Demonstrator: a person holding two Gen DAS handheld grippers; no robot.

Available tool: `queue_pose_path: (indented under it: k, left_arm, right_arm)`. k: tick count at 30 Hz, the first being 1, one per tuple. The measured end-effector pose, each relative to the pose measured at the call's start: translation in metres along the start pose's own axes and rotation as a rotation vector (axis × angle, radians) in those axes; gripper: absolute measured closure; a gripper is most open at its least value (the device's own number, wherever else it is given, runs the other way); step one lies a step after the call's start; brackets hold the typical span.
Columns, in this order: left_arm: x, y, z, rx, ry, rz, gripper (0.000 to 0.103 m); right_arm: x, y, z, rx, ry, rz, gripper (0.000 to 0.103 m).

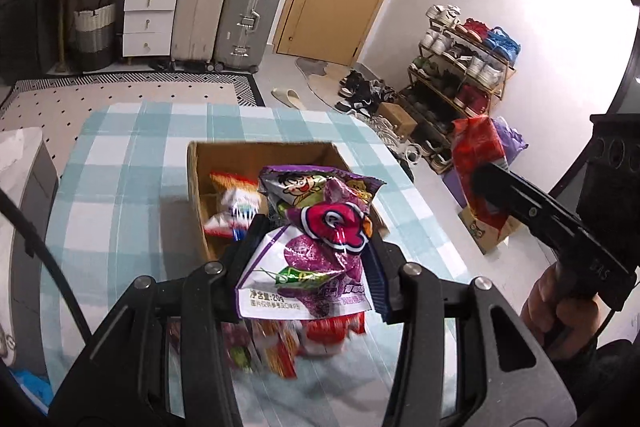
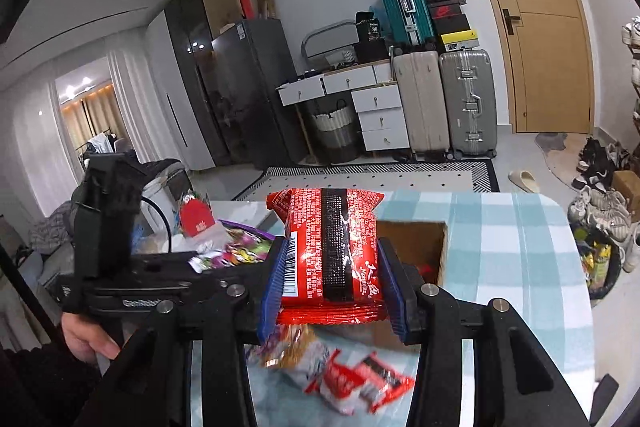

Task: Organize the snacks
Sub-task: 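Carry the purple bag and red chocolate bar over the box with both grippers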

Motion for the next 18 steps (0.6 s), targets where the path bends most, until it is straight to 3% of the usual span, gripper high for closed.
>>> queue_pose_path:
  k: [8, 18]
  left_arm:
    - [0.034, 0.037, 0.050, 0.021, 0.043, -0.037, 0.061]
    - [0.079, 0.043, 0.107, 0.082, 0.074, -0.090, 0.061]
  right_arm:
    - [-0.013, 0.028, 0.059, 0.035, -0.014, 0.033, 0.059]
    - [-0.033, 0.015, 0.131, 0.104, -0.056, 0.019, 0.059]
Point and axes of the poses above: each gripper's, at about its wrist camera, not at the fingertips, and z roughly the way its jaws point, x to its left, y to its top, the point moved 8 cm from there along z, roughly the way its jaws point, and after that the axes turned 12 degrees about -y, right-handed, at the moved point
